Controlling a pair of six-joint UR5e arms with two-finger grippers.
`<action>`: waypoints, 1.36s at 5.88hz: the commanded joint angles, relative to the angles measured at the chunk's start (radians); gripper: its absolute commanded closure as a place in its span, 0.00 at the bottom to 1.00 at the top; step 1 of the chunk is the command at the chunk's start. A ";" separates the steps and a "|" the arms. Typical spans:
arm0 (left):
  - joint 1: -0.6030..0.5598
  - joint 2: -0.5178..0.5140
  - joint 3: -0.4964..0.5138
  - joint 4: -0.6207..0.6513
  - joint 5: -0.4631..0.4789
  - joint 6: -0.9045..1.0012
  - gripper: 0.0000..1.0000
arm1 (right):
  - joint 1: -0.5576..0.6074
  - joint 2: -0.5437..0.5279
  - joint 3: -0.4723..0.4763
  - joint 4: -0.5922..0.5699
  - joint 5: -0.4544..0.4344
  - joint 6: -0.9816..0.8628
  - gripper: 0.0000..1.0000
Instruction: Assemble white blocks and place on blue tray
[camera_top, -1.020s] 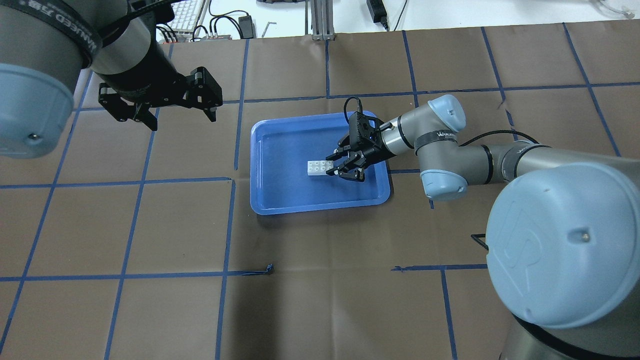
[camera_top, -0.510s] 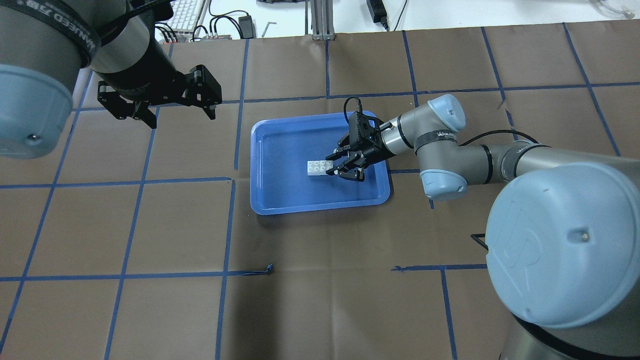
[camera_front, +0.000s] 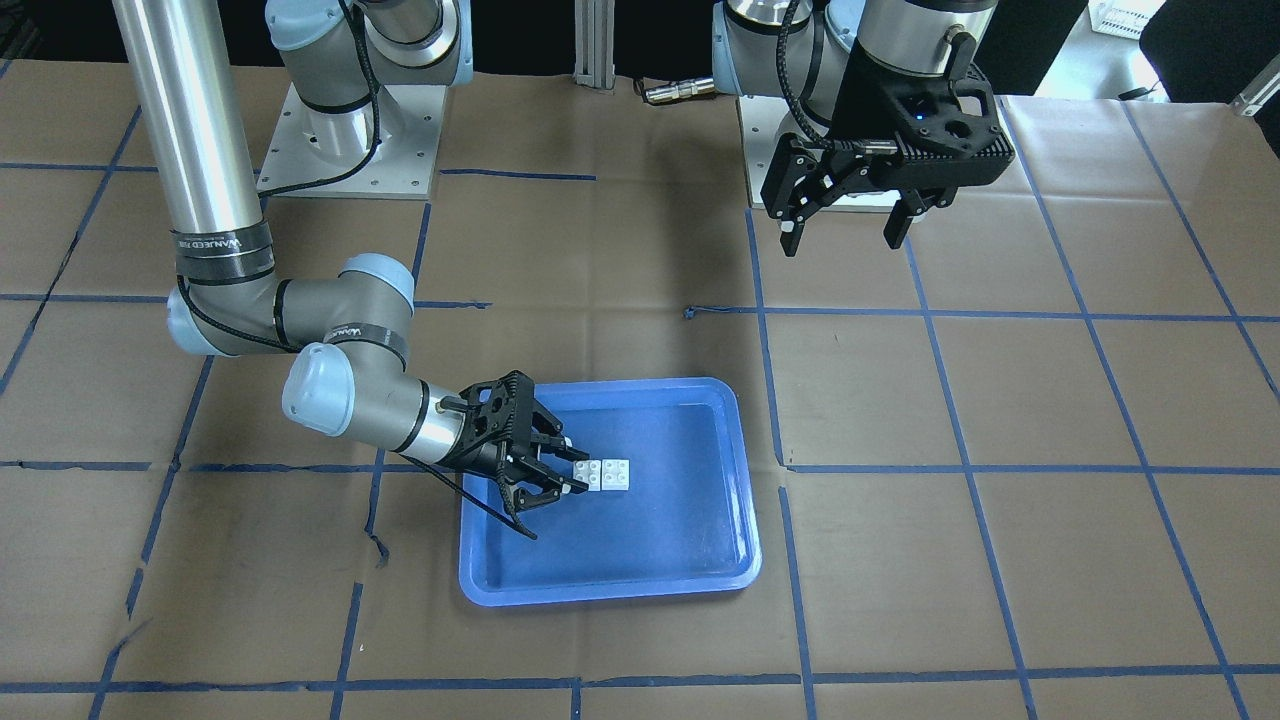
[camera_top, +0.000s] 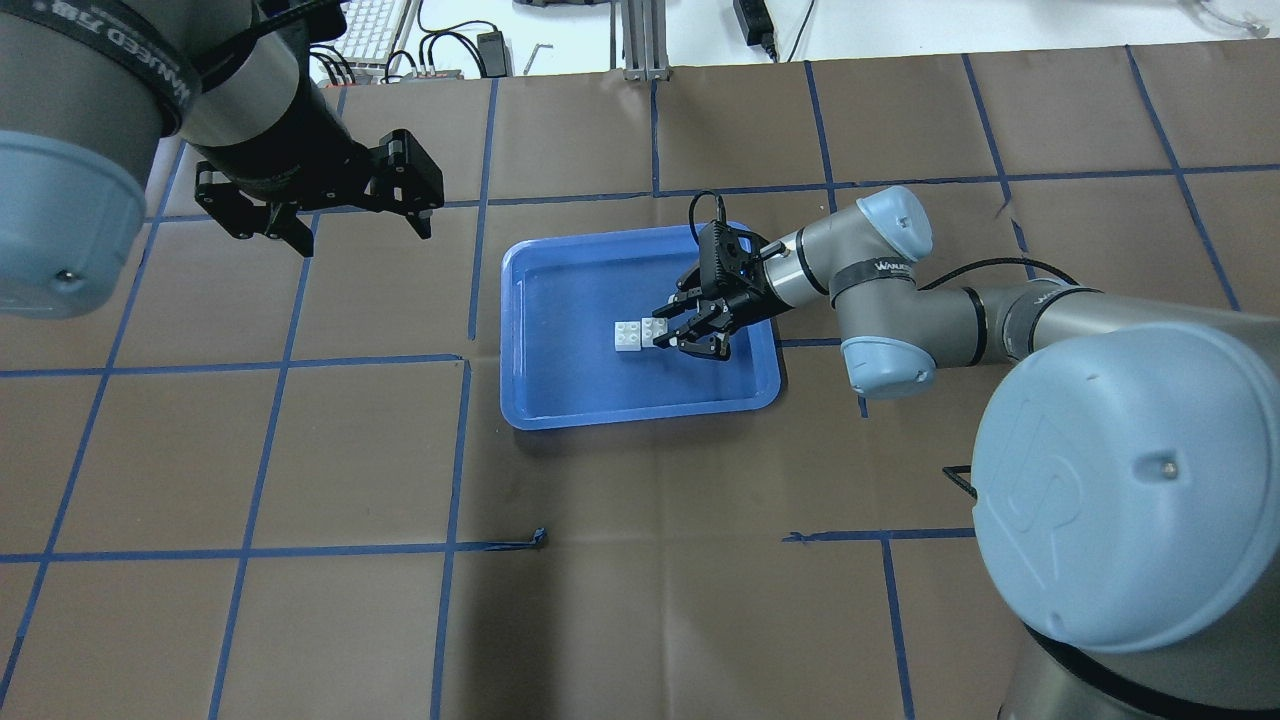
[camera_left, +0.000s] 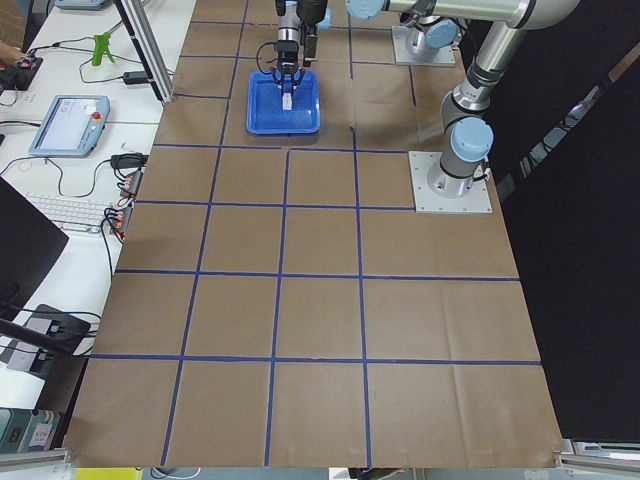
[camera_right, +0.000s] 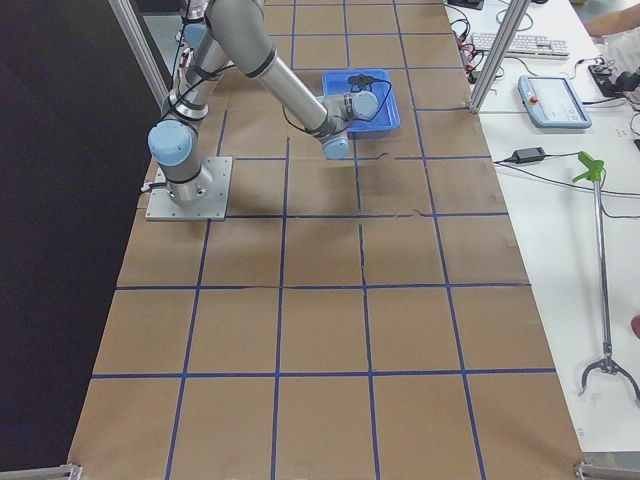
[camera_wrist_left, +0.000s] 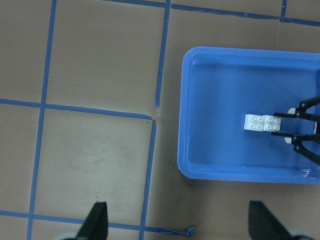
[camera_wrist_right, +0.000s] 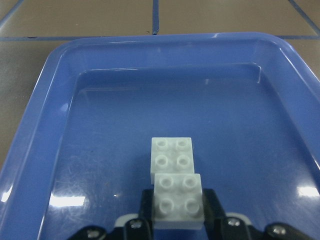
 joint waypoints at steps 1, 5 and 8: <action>0.001 0.001 0.000 0.000 0.001 0.000 0.01 | 0.000 0.000 0.000 0.000 0.000 0.000 0.61; 0.001 0.001 0.000 0.000 0.001 0.003 0.01 | 0.000 0.000 0.001 0.000 0.001 0.002 0.47; 0.002 0.001 0.000 0.005 -0.001 0.003 0.01 | 0.000 -0.020 -0.025 0.004 -0.009 0.122 0.00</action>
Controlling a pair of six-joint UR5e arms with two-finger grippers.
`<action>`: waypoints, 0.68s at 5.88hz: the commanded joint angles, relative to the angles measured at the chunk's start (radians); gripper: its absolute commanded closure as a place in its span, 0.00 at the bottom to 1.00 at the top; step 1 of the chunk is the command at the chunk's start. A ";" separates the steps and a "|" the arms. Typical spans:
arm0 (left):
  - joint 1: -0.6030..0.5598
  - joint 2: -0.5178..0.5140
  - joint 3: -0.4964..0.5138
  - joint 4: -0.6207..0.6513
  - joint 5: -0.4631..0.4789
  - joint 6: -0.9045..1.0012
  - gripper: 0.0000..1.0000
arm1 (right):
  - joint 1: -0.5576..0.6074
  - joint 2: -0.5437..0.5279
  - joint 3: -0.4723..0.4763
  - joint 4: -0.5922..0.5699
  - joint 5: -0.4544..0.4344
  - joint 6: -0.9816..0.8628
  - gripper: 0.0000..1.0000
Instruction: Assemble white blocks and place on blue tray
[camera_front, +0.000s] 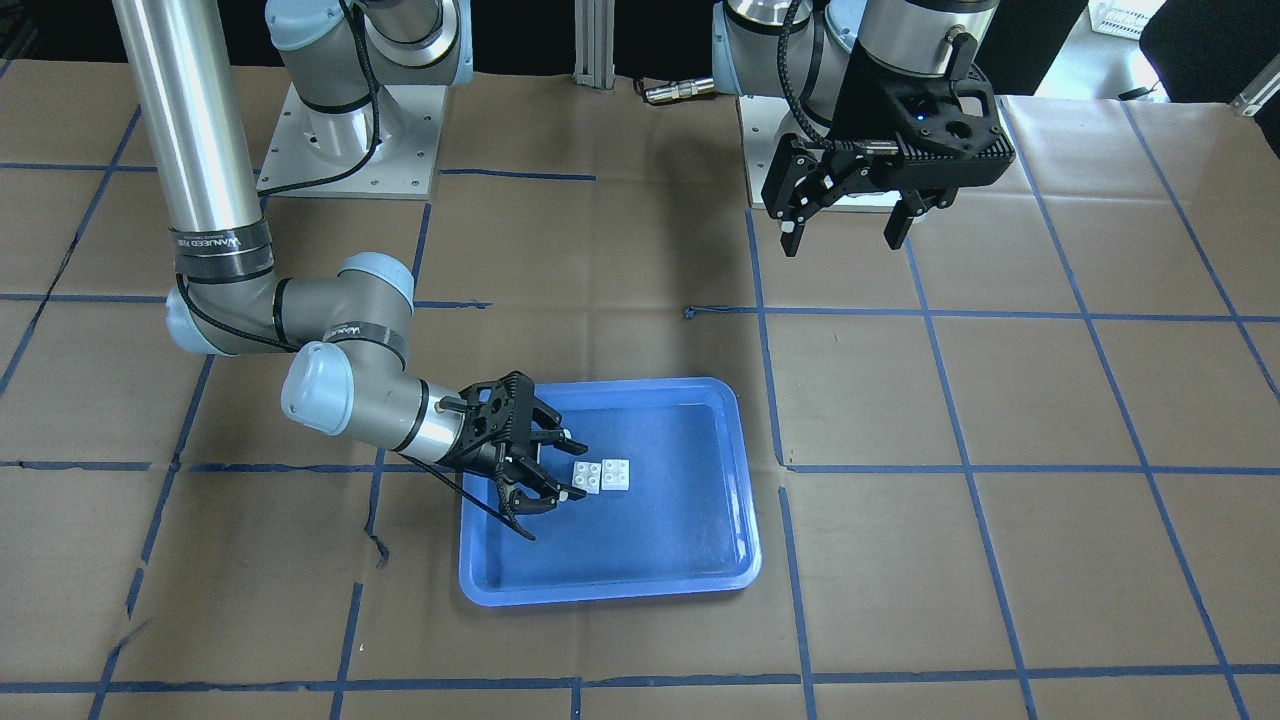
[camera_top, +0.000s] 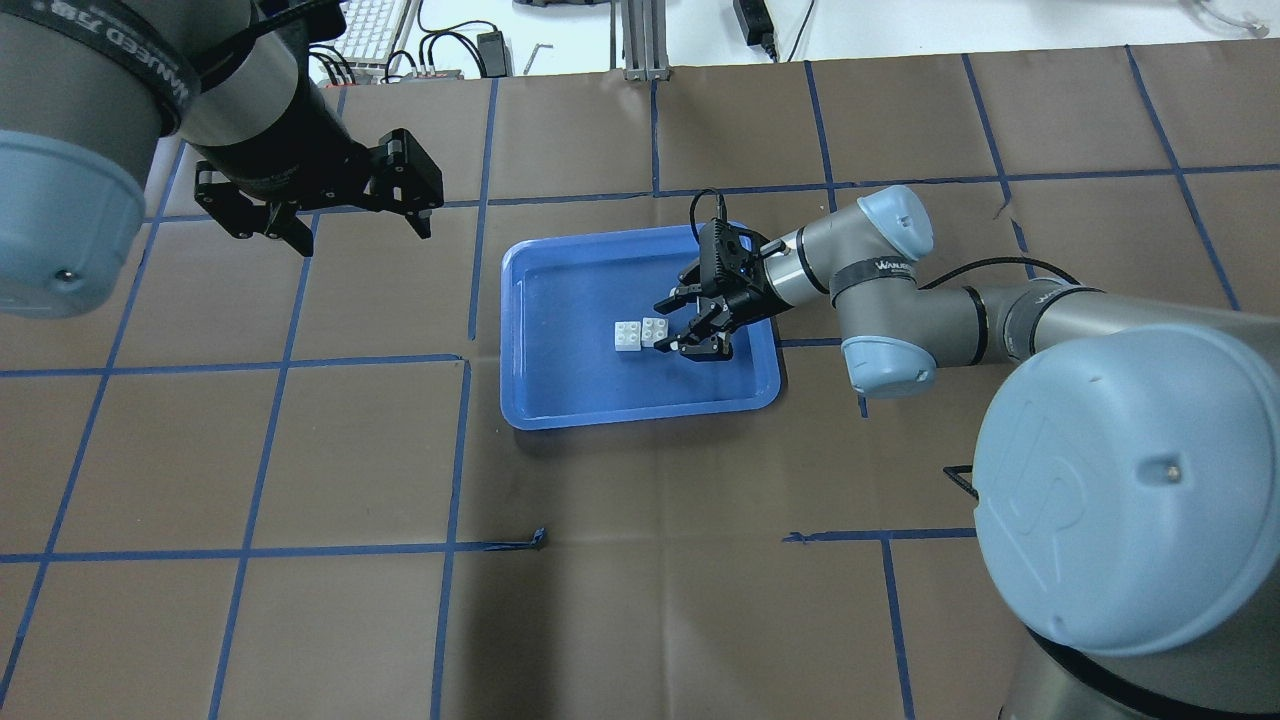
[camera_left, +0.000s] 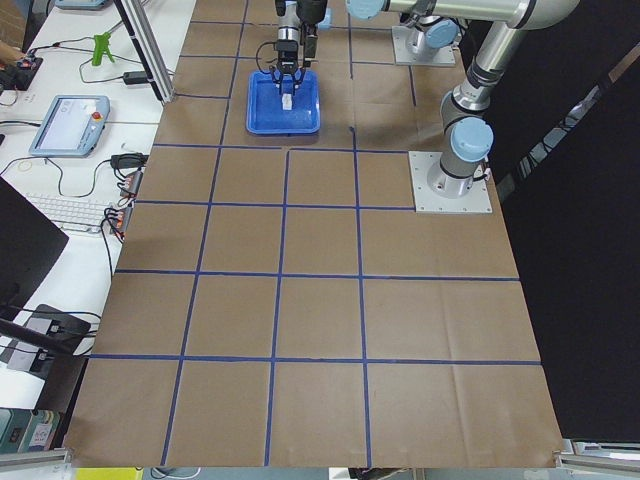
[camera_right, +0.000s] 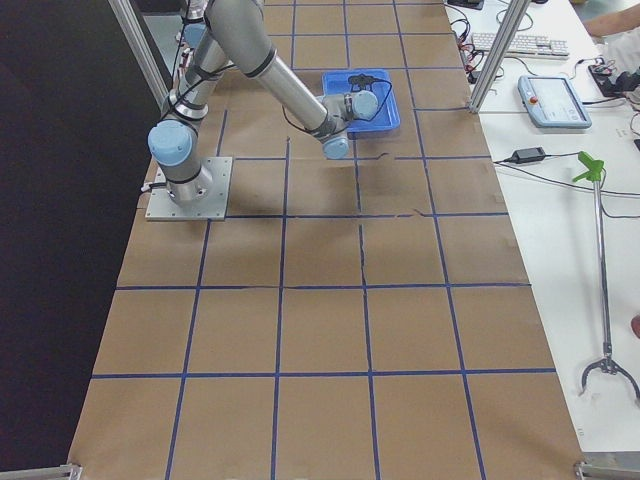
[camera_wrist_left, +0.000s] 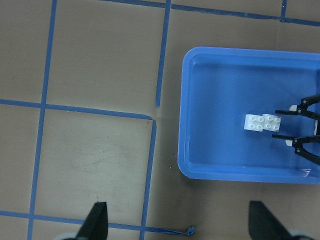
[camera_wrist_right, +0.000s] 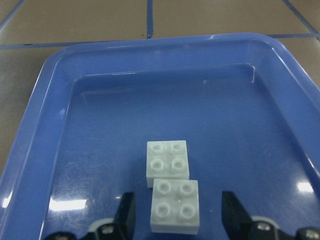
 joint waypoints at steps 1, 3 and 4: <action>0.001 -0.001 0.000 0.008 -0.001 0.001 0.01 | 0.000 -0.039 -0.067 0.018 -0.035 0.153 0.00; 0.001 -0.001 0.000 0.010 -0.001 0.001 0.01 | -0.003 -0.128 -0.094 0.089 -0.159 0.294 0.00; 0.002 -0.001 0.000 0.016 -0.001 0.001 0.01 | -0.011 -0.195 -0.118 0.217 -0.225 0.299 0.00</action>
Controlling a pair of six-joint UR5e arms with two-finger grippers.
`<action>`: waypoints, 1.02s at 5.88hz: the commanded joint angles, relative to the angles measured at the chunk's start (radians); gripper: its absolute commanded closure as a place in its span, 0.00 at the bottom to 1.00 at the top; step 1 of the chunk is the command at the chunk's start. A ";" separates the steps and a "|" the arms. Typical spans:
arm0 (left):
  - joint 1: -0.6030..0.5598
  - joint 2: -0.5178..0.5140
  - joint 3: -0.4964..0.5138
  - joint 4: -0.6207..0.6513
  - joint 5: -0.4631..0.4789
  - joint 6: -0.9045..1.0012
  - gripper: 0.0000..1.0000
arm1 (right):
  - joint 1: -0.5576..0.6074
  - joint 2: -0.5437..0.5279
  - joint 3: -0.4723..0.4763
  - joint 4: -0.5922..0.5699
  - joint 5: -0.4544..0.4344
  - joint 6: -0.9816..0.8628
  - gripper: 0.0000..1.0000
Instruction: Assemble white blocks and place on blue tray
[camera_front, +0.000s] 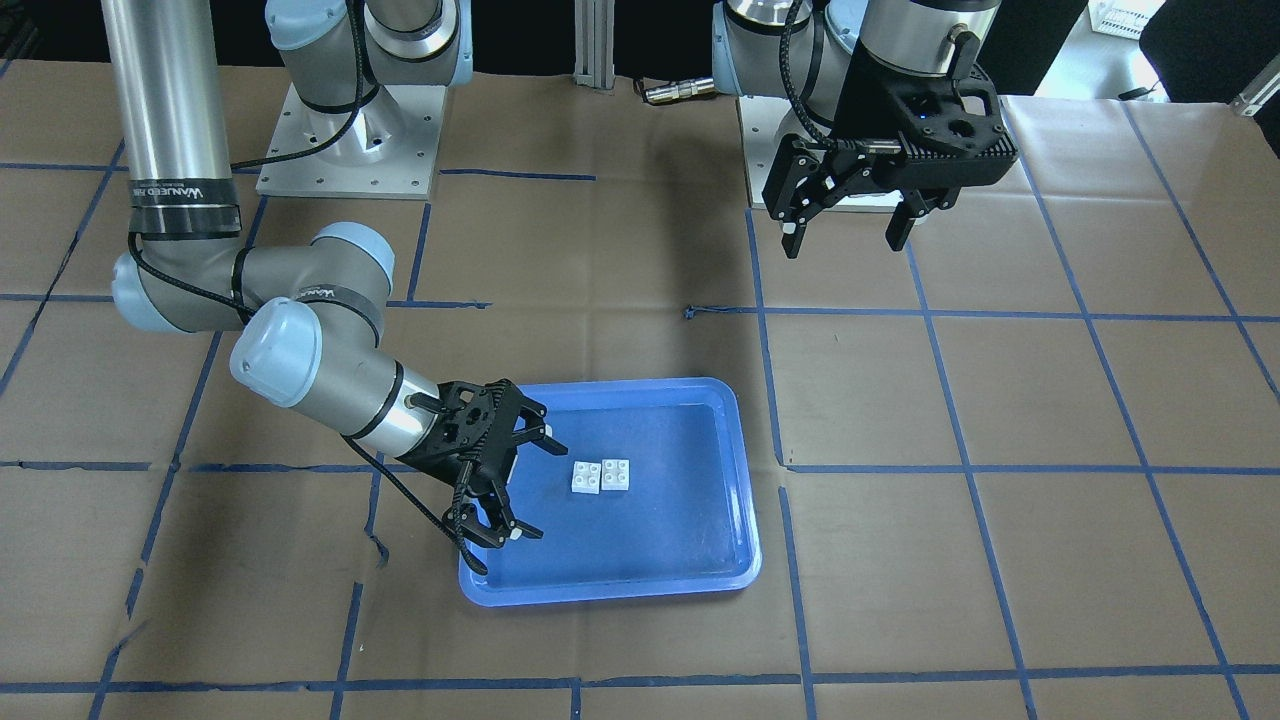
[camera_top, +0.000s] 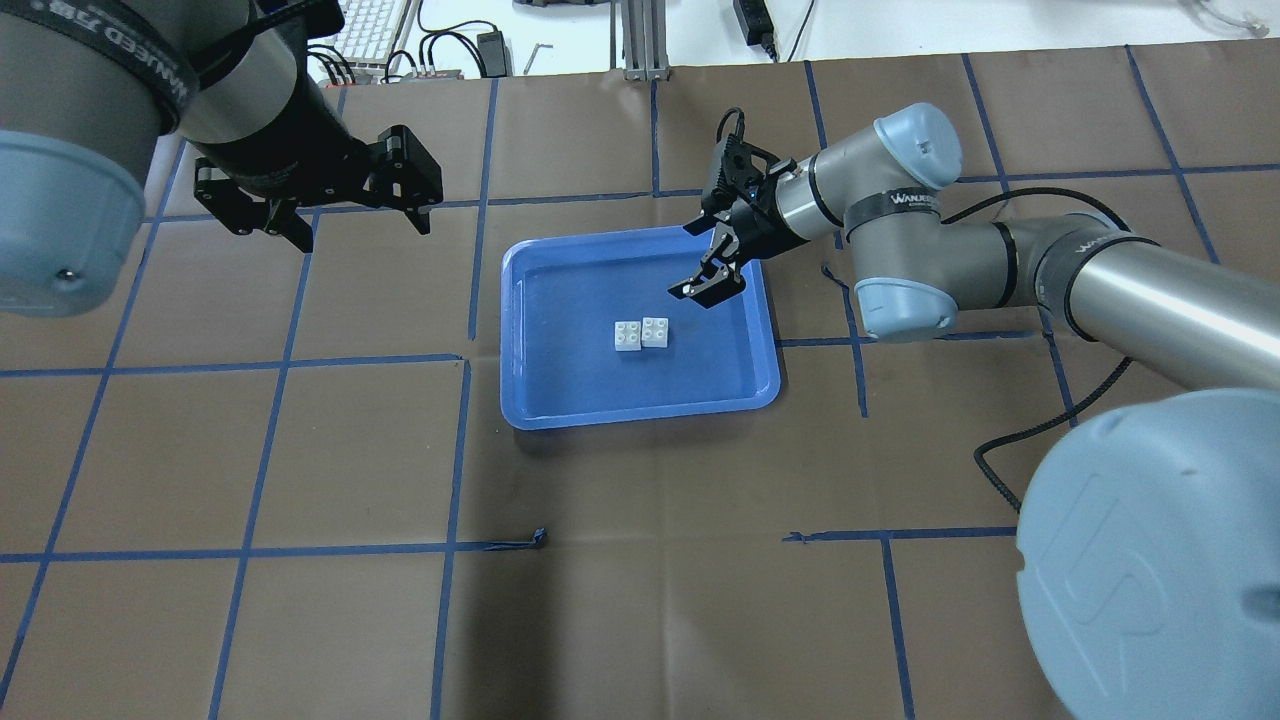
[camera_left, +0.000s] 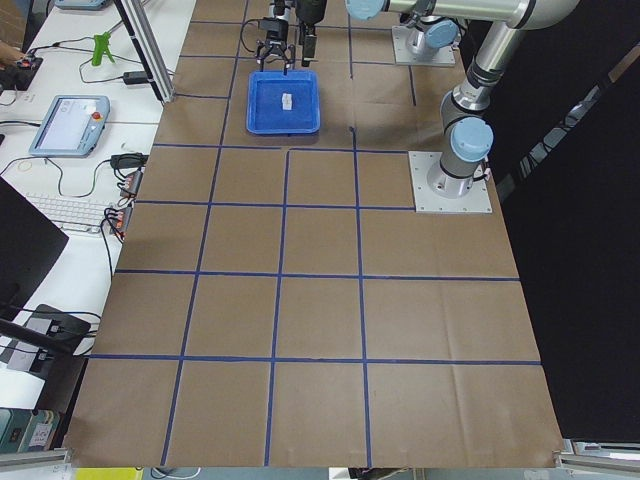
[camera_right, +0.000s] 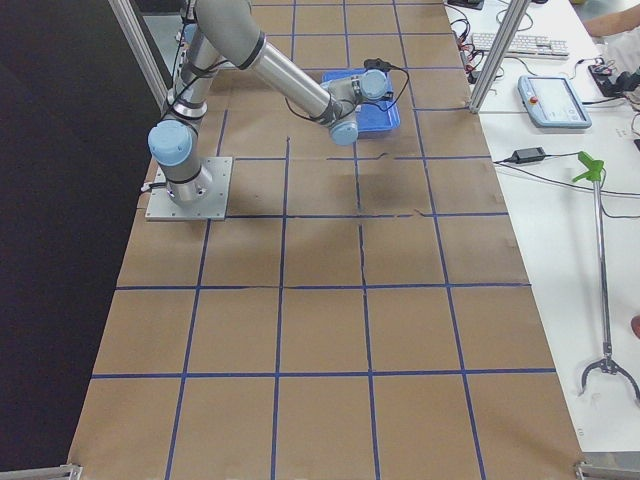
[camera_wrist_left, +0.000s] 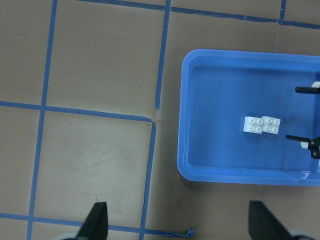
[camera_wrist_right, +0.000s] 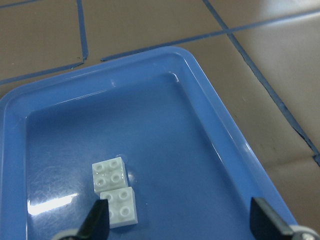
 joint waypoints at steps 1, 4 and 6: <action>0.001 0.000 -0.002 0.006 0.000 0.000 0.01 | -0.015 -0.112 -0.077 0.237 -0.149 0.054 0.00; 0.001 -0.001 -0.002 0.006 0.000 0.002 0.01 | -0.029 -0.184 -0.283 0.630 -0.401 0.236 0.00; 0.001 -0.001 -0.002 0.006 0.000 0.002 0.01 | -0.038 -0.236 -0.354 0.784 -0.594 0.575 0.00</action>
